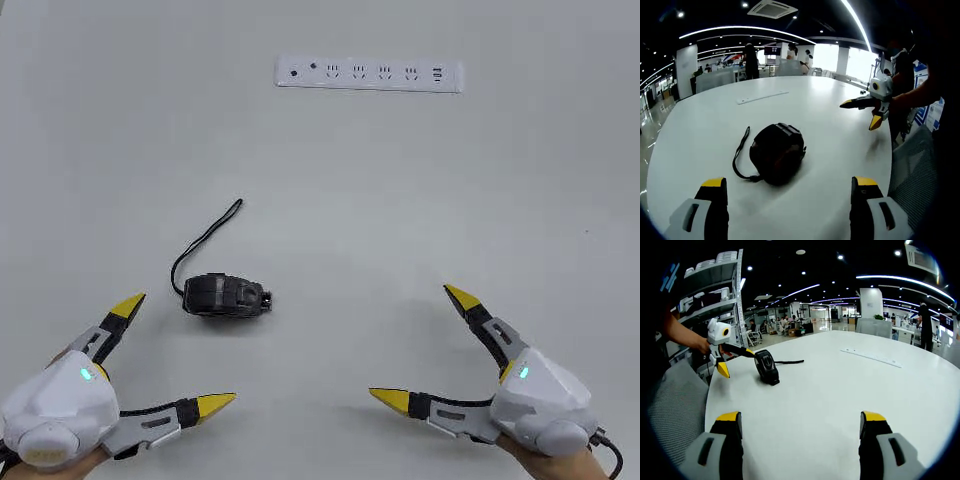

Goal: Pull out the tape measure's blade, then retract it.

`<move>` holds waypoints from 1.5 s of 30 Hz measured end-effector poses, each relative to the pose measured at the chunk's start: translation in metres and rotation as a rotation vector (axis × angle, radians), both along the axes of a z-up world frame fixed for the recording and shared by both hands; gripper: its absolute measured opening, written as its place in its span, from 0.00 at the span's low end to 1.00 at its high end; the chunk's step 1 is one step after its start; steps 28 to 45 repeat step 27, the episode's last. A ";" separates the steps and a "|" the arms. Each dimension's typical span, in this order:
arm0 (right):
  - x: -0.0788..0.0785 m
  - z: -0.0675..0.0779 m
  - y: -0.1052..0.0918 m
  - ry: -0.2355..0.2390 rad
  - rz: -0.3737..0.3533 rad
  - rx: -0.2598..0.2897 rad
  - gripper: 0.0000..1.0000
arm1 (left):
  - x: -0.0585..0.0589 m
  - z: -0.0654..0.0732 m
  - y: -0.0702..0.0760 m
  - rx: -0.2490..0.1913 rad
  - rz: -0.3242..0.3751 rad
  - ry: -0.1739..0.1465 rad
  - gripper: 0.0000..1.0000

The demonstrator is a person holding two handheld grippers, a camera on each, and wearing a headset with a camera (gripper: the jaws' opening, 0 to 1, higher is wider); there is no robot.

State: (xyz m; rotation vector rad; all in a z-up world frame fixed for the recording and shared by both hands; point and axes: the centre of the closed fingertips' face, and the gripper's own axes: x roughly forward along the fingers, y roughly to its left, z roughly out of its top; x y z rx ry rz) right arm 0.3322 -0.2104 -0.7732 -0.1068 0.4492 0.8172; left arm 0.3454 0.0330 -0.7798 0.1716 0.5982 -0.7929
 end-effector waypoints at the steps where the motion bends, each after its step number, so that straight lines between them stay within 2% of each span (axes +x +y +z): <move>1: -0.001 0.000 0.000 0.003 -0.005 0.002 1.00 | 0.000 0.000 0.000 0.001 0.003 -0.001 1.00; 7: -0.004 0.000 0.000 0.005 -0.008 -0.001 1.00 | -0.001 0.002 0.001 0.002 0.014 0.000 1.00; 10: -0.008 0.002 0.006 0.017 -0.007 -0.003 1.00 | -0.003 0.007 0.001 0.001 0.021 -0.009 1.00; 17: -0.008 0.003 0.011 0.016 -0.015 0.007 1.00 | -0.004 0.010 0.001 -0.007 0.033 -0.012 1.00; 21: -0.008 0.004 0.014 0.011 -0.008 0.010 1.00 | -0.002 0.014 -0.005 -0.010 0.025 -0.019 1.00; 45: -0.010 0.004 0.013 0.012 -0.005 0.010 1.00 | -0.001 0.014 -0.004 -0.005 0.016 -0.025 1.00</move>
